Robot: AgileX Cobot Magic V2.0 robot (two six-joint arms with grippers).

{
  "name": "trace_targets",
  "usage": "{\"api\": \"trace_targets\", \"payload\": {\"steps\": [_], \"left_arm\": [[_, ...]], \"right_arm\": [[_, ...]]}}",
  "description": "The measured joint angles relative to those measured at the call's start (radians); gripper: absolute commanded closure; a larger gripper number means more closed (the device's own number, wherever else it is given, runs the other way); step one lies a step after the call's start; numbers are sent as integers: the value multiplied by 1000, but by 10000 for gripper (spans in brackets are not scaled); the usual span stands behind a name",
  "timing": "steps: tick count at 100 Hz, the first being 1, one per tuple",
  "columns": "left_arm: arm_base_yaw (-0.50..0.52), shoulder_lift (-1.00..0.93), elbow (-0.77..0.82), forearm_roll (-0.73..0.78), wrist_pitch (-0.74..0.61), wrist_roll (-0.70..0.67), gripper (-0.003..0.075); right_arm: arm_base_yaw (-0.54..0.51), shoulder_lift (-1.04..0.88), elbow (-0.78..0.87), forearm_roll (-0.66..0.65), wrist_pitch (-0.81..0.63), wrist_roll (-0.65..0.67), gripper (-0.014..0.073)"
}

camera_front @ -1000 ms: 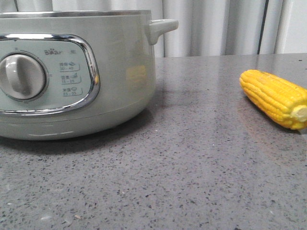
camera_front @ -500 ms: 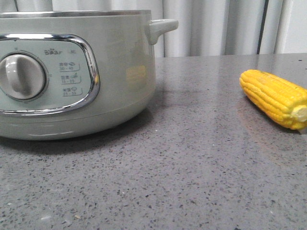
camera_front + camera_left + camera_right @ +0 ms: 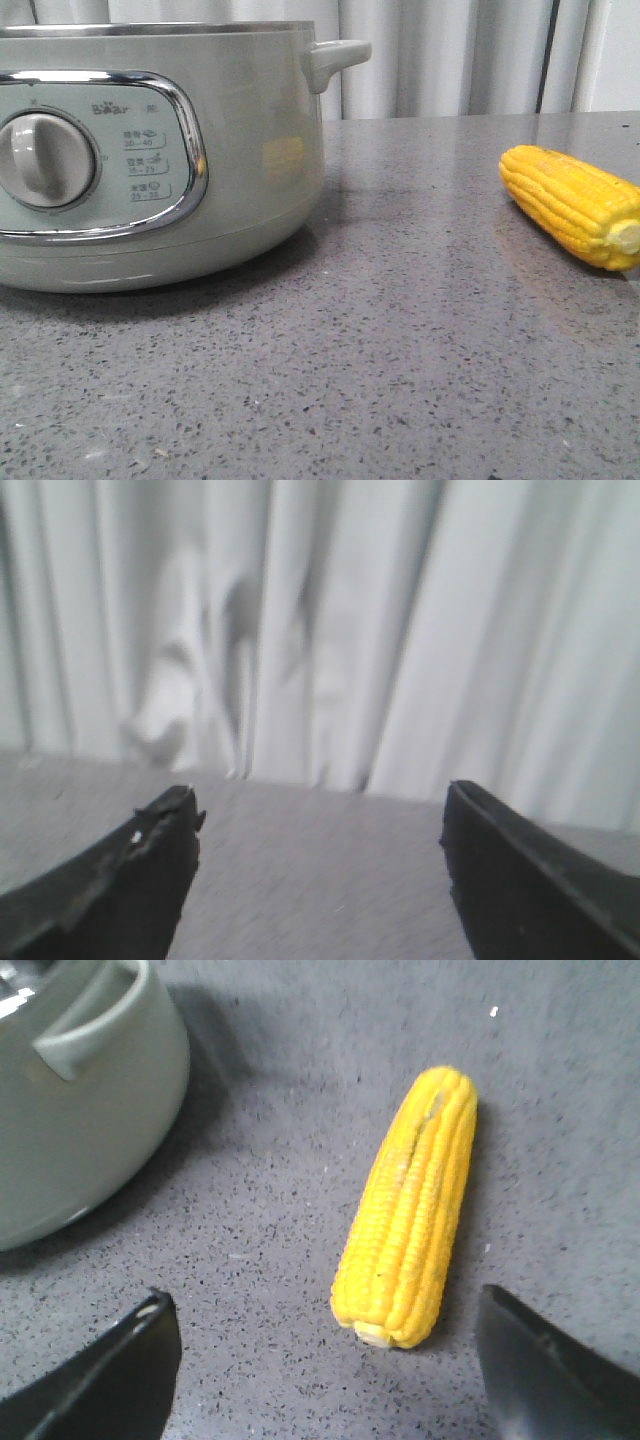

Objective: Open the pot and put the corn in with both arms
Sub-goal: 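Close the right gripper on the yellow corn cob and lift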

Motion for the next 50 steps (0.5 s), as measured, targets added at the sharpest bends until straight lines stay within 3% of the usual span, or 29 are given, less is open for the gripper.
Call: {"api": "trace_targets", "payload": {"steps": [22,50], "left_arm": [[-69,-170,-3,-54,87,0,240],[-73,-270,-3,-67,116,0,240]], "right_arm": [[0,262,-119,4,54,0,62],[0,505,-205,6,57,11,62]]}}
